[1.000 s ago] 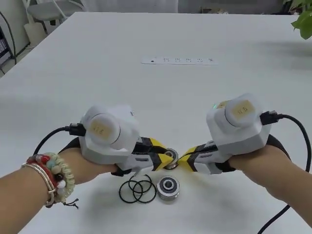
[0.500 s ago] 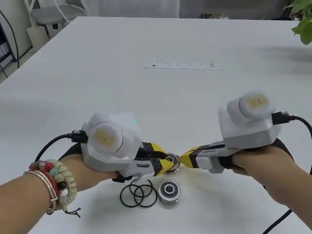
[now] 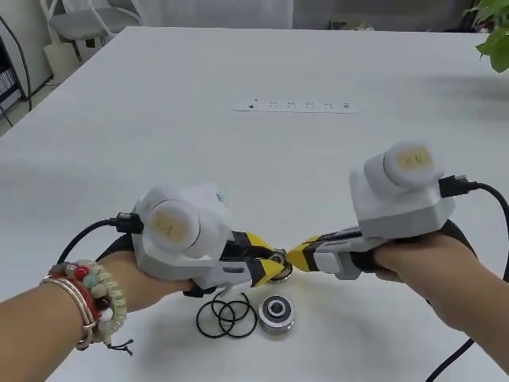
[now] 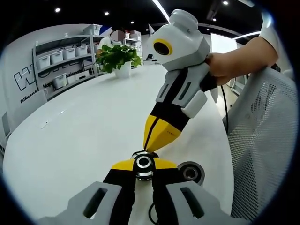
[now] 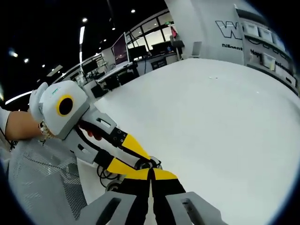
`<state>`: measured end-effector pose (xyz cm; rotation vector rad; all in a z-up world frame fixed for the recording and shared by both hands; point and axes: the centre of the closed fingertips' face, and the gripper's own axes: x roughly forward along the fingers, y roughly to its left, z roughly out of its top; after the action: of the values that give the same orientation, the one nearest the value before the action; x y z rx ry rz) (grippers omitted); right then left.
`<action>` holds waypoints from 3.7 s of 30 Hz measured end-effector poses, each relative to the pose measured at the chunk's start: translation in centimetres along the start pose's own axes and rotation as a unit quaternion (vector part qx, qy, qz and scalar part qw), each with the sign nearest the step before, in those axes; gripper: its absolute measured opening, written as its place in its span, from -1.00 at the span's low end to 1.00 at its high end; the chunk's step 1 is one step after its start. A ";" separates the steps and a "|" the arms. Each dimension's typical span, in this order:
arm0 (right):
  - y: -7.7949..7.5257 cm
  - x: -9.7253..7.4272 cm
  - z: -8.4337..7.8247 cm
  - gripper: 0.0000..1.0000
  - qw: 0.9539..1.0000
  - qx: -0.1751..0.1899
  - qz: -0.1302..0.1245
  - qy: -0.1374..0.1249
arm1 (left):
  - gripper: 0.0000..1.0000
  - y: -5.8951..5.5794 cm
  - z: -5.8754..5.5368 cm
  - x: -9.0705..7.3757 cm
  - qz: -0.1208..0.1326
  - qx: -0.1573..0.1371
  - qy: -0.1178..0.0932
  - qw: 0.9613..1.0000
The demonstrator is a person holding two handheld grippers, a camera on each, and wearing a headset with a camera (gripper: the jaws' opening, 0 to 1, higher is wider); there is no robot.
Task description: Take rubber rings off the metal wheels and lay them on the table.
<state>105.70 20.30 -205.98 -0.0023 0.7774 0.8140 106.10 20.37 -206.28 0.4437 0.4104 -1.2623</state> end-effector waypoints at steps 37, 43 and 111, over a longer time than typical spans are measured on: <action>-0.4 -1.0 1.8 -1.00 0.999 0.013 0.004 -0.041 | 0.00 0.8 2.4 -4.9 -0.026 0.079 0.038 0.996; -0.2 -1.6 2.5 -1.00 0.998 0.017 0.004 -0.055 | 0.25 1.0 4.2 -7.8 -0.009 0.070 0.012 0.997; 9.2 2.1 -2.3 -1.00 0.986 -0.083 0.121 0.084 | 0.71 -3.7 -2.8 -17.5 0.055 -0.077 0.000 0.995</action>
<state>99.18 27.49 -206.41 -0.1291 0.8772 1.1193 97.95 35.19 -199.80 0.3306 0.4737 -1.1148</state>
